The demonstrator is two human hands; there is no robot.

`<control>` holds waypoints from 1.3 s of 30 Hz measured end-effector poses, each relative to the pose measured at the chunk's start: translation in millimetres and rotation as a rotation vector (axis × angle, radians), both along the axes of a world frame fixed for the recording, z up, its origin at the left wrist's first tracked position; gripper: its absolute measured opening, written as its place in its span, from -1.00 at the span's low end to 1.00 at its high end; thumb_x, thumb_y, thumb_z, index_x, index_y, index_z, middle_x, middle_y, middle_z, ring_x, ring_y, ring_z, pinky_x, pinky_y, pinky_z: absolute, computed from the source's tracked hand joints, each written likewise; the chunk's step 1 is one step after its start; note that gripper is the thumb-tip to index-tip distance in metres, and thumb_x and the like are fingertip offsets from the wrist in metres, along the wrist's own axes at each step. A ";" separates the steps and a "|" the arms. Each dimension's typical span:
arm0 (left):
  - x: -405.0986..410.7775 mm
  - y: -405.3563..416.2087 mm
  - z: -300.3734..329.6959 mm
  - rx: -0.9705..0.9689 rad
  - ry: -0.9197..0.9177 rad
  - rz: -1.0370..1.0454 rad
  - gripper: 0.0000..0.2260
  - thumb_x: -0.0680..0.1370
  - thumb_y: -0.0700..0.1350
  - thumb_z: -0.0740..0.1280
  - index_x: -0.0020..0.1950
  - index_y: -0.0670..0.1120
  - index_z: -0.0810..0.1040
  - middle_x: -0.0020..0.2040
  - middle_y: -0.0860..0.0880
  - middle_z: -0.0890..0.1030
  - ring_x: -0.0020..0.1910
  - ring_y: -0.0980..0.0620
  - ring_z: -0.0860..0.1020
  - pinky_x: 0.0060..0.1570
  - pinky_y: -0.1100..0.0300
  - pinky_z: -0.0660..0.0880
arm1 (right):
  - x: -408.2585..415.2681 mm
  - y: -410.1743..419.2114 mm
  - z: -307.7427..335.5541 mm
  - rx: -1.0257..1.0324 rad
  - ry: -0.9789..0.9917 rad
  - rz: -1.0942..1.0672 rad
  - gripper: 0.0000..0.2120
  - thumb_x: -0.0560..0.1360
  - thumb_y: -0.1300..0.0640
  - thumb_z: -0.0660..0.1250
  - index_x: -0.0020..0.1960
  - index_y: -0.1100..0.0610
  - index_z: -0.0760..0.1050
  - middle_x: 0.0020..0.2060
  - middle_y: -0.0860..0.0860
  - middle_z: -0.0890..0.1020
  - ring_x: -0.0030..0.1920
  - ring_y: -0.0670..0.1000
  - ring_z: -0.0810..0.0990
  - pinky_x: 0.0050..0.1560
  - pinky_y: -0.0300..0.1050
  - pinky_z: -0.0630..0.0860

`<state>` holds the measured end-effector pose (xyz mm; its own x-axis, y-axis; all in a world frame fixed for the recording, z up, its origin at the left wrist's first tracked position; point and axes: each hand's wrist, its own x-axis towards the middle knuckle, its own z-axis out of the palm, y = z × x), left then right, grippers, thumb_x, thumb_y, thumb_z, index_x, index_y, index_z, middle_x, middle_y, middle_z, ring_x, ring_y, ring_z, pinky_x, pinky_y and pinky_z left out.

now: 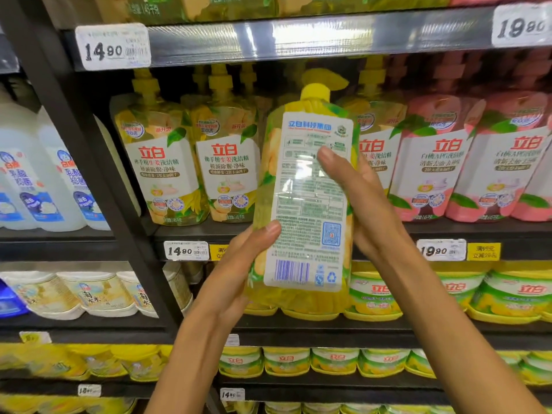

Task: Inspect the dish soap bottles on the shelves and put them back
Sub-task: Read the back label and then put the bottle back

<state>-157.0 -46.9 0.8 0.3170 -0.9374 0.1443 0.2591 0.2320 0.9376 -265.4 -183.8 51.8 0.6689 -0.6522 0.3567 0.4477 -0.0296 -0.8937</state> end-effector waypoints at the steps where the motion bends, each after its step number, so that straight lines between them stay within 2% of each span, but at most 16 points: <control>1: 0.2 -0.9 -3.0 0.007 -0.013 -0.008 -0.68 0.38 0.11 0.38 0.11 0.12 0.66 0.14 -0.02 0.67 0.13 0.01 0.63 0.00 0.18 0.59 | -0.2 1.7 -1.0 0.027 -0.016 -0.014 -0.43 0.46 0.04 0.41 0.42 0.10 0.35 0.18 0.08 0.65 0.14 0.10 0.66 0.10 0.08 0.59; 3: 2.9 -2.7 -8.3 0.019 -0.047 -0.017 -0.62 0.36 0.18 0.43 0.16 0.14 0.63 0.18 0.00 0.65 0.17 0.01 0.61 0.02 0.16 0.58 | -0.5 5.9 -4.7 0.066 -0.065 -0.067 -0.45 0.46 0.07 0.43 0.40 0.10 0.36 0.15 0.08 0.66 0.10 0.11 0.67 0.04 0.07 0.61; 6: 9.6 -8.0 -17.4 0.030 -0.166 0.046 -0.51 0.34 0.37 0.37 0.22 0.22 0.57 0.23 0.08 0.61 0.24 0.07 0.56 0.19 0.08 0.51 | -1.0 13.9 -14.4 -0.019 -0.083 -0.209 -0.36 0.45 0.04 0.47 0.45 0.01 0.29 0.20 0.03 0.63 0.17 0.06 0.64 0.16 0.14 0.58; 10: 1.7 -23.5 -23.6 -0.058 -0.211 0.169 -0.51 0.37 0.50 0.17 0.18 0.34 0.54 0.22 0.22 0.59 0.25 0.18 0.53 0.06 0.36 0.52 | -0.5 23.5 -22.1 -0.244 -0.027 -0.358 -0.07 0.34 -0.13 0.50 0.55 -0.11 0.05 0.42 -0.09 0.42 0.38 -0.09 0.44 0.33 0.09 0.46; 15: 6.9 -39.1 -30.4 -0.303 0.070 0.301 -0.50 0.68 0.07 -0.11 0.10 0.17 0.65 0.09 0.06 0.68 0.11 0.04 0.63 -0.06 0.23 0.59 | -6.8 21.4 -23.6 -0.515 -0.058 -0.208 0.01 0.30 -0.06 0.53 0.56 -0.12 -0.01 0.46 -0.08 0.34 0.42 -0.08 0.39 0.34 -0.01 0.45; 17: 12.1 -42.2 -32.2 -0.302 0.147 0.401 -0.54 0.68 0.01 -0.05 0.07 0.06 0.67 0.10 -0.05 0.67 0.13 -0.09 0.61 -0.06 0.15 0.60 | -7.4 20.1 -18.8 -0.539 -0.115 -0.133 -0.04 0.30 0.00 0.53 0.54 -0.08 0.05 0.41 -0.07 0.40 0.39 -0.04 0.44 0.28 -0.08 0.49; 20: 17.2 -44.4 -32.8 -0.263 0.118 0.559 -0.69 0.68 -0.06 0.01 0.07 -0.10 0.54 0.11 -0.25 0.55 0.14 -0.19 0.53 0.02 0.00 0.56 | -10.2 19.4 -15.8 -0.515 -0.122 -0.079 -0.16 0.28 -0.03 0.56 0.42 0.01 0.19 0.24 -0.24 0.52 0.27 -0.14 0.52 0.16 -0.27 0.50; 23: 20.3 -43.5 -30.7 -0.342 0.023 0.673 -0.64 0.65 -0.15 0.06 -0.18 0.02 0.59 -0.16 -0.15 0.52 -0.12 -0.10 0.50 -0.10 -0.03 0.46 | -19.4 17.9 -18.6 -0.475 -0.037 -0.019 -0.22 0.25 -0.13 0.58 0.33 0.02 0.27 0.16 -0.28 0.57 0.20 -0.20 0.56 0.11 -0.34 0.49; 25: 18.5 -41.9 -29.9 -0.336 -0.016 0.726 -0.58 0.61 -0.13 0.10 -0.34 0.14 0.60 -0.30 0.05 0.54 -0.26 0.10 0.51 -0.20 0.14 0.46 | -24.8 15.3 -20.8 -0.453 0.005 0.016 -0.18 0.23 -0.18 0.58 0.33 0.04 0.26 0.16 -0.26 0.58 0.21 -0.19 0.55 0.13 -0.33 0.48; 26: 17.4 -42.3 -32.1 -0.316 -0.006 0.747 -0.61 0.59 -0.10 0.11 -0.33 0.16 0.59 -0.30 0.10 0.54 -0.24 0.14 0.51 -0.19 0.20 0.46 | -26.1 14.4 -21.7 -0.442 0.017 0.026 -0.17 0.23 -0.20 0.57 0.34 0.04 0.25 0.16 -0.27 0.58 0.21 -0.19 0.55 0.14 -0.33 0.48; 28: 16.2 -45.0 -39.9 -0.258 0.064 0.791 -0.73 0.63 -0.11 0.11 -0.13 0.13 0.53 -0.07 -0.02 0.53 0.01 0.00 0.49 0.00 0.13 0.45 | -27.1 13.1 -23.6 -0.420 0.036 0.038 -0.15 0.22 -0.20 0.57 0.34 0.04 0.23 0.16 -0.27 0.58 0.21 -0.20 0.54 0.15 -0.33 0.47; 30: 14.5 -46.3 -42.2 -0.192 0.109 0.776 -0.81 0.64 -0.10 0.07 0.03 -0.03 0.47 0.13 -0.20 0.44 0.17 -0.14 0.41 0.18 -0.07 0.38 | -27.4 13.0 -23.5 -0.404 0.043 0.051 -0.12 0.20 -0.19 0.59 0.35 0.08 0.24 0.16 -0.24 0.59 0.20 -0.18 0.56 0.13 -0.32 0.50; 33: 16.0 -44.8 -37.9 -0.137 0.128 0.616 -0.77 0.56 0.02 0.19 -0.04 -0.14 0.50 0.11 -0.29 0.45 0.09 -0.21 0.45 0.15 -0.21 0.38 | -28.5 8.8 -17.9 -0.364 0.052 0.073 -0.17 0.22 -0.19 0.58 0.31 0.08 0.28 0.12 -0.23 0.64 0.15 -0.20 0.60 0.03 -0.35 0.54; 35: 15.3 -42.8 -31.9 -0.095 0.115 0.483 -0.67 0.45 0.15 0.26 -0.09 -0.09 0.61 0.07 -0.24 0.56 0.08 -0.20 0.53 0.12 -0.18 0.45 | -25.6 -1.9 -17.4 -0.372 0.047 0.128 -0.23 0.30 -0.02 0.58 0.34 0.13 0.24 0.09 -0.25 0.65 0.12 -0.23 0.61 0.00 -0.35 0.55; 37: 14.7 -40.6 -30.3 -0.015 0.080 0.398 -0.54 0.29 0.26 0.29 0.01 0.00 0.67 0.13 -0.15 0.63 0.14 -0.14 0.59 0.15 -0.12 0.49 | -18.9 -11.0 -14.6 -0.318 0.027 0.123 -0.12 0.25 0.28 0.57 0.42 0.36 0.17 0.02 -0.17 0.70 0.07 -0.15 0.66 -0.03 -0.26 0.60; 39: 12.5 -41.9 -29.3 0.020 0.066 0.274 -0.64 0.38 0.22 0.25 -0.03 0.08 0.71 0.04 -0.05 0.70 0.04 -0.03 0.66 -0.03 0.05 0.60 | -15.2 -12.3 -11.3 -0.265 -0.032 0.111 0.12 0.10 0.10 0.67 0.45 0.40 0.13 0.00 -0.05 0.71 0.06 -0.02 0.67 -0.01 -0.09 0.62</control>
